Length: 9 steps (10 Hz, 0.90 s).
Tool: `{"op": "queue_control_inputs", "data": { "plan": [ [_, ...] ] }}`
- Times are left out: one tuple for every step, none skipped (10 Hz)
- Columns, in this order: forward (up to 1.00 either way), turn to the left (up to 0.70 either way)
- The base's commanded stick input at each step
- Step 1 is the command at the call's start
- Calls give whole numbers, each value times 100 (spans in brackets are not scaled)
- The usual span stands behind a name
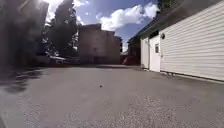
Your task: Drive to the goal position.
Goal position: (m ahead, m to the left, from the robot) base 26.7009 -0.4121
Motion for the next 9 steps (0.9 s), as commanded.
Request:
{"op": "queue_control_inputs", "data": {
  "plan": [
    [85,0],
    [85,0],
    [85,0],
    [85,0],
    [85,0],
    [85,0],
    [85,0],
    [85,0],
    [85,0]
  ]
}}
